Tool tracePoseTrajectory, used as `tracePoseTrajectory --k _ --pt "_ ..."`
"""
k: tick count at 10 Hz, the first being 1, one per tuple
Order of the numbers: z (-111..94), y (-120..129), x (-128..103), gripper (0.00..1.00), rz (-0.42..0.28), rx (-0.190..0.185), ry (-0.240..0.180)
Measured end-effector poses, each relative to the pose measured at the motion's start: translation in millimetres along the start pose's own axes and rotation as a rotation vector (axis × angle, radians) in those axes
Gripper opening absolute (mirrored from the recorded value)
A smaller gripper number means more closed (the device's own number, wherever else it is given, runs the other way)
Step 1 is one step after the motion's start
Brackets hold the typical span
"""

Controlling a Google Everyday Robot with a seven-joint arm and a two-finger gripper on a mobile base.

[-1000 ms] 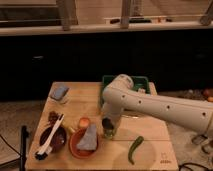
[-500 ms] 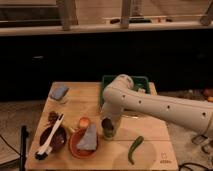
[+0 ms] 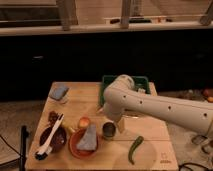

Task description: Stack cups into tray

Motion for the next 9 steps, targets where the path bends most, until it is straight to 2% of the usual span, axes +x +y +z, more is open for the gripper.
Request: tracePoseTrajectory --k 4,6,9 --pt "7 2 -2 0.80 0.029 0.003 -0.038" --pt "19 6 -1 0.80 0.048 -0.004 -0.069" --pt "34 7 0 0.80 0.070 0.010 -0.105"
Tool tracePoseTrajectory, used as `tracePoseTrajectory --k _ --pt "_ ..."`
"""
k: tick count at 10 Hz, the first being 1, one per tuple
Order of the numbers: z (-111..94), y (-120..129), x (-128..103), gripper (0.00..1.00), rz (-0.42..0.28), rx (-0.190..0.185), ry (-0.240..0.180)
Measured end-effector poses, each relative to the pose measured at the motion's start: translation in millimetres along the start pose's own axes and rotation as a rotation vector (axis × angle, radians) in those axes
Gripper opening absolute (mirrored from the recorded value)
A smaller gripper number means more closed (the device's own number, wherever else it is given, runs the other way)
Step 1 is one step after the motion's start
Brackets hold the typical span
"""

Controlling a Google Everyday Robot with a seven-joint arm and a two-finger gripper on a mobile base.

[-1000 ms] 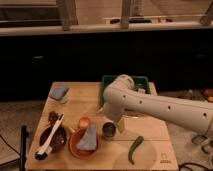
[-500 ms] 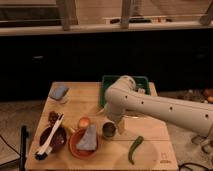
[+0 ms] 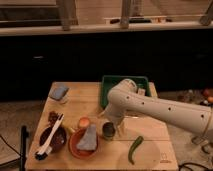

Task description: Stack cups into tray

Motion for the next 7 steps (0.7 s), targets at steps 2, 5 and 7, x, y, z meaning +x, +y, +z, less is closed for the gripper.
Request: tracePoseTrajectory --k 2,5,7 --pt "9 1 3 0.80 0.023 0.023 -0.035" --pt "22 4 8 0.80 0.049 0.034 -0.086" --pt "27 4 9 0.80 0.058 0.030 -0.096"
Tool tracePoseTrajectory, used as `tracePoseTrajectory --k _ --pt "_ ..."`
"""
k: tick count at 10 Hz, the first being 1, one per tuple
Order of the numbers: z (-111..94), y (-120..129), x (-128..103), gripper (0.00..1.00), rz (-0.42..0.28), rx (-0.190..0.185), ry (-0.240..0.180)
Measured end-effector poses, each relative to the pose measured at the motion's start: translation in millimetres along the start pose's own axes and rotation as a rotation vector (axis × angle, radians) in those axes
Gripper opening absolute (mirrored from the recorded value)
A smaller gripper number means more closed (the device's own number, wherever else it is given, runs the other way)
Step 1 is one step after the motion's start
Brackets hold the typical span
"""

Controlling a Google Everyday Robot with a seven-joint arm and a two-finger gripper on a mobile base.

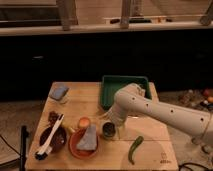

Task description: Stack cups into tray

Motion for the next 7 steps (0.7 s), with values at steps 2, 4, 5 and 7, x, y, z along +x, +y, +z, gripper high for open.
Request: tracePoseTrajectory --k 2,4,5,7 --pt "6 1 0 0.80 0.003 -0.010 0.001" --pt "12 0 -2 0.80 0.002 -0.019 -0.001" --pt "14 1 -1 0.80 0.004 -0.021 0.000" --pt "18 0 -1 0.77 0.000 -0.029 0.001"
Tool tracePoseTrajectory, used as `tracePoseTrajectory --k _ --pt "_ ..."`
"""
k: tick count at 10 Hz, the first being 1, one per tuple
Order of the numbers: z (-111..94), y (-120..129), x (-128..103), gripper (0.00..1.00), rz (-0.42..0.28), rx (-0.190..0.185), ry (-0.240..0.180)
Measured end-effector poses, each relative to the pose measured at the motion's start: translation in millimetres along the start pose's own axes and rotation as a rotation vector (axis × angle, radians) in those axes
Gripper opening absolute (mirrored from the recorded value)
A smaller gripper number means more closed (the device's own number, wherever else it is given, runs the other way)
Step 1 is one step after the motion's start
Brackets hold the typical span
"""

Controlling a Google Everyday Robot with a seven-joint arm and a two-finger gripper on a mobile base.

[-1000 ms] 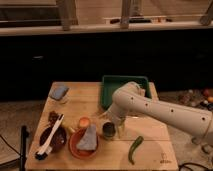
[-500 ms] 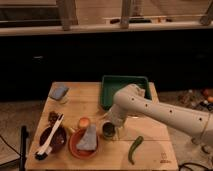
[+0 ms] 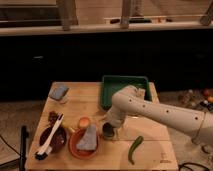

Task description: Stack cups into tray

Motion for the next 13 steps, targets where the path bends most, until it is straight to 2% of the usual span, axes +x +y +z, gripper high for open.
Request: tracePoseTrajectory --k 1,7,8,13 --pt "1 0 1 0.71 0.001 -0.001 0.002" --pt "-3 4 5 0.08 0.010 -0.005 0.016" --pt "-5 4 6 0.02 0.011 -0.004 0.019" --pt "-14 2 9 0.00 0.004 0.005 0.032"
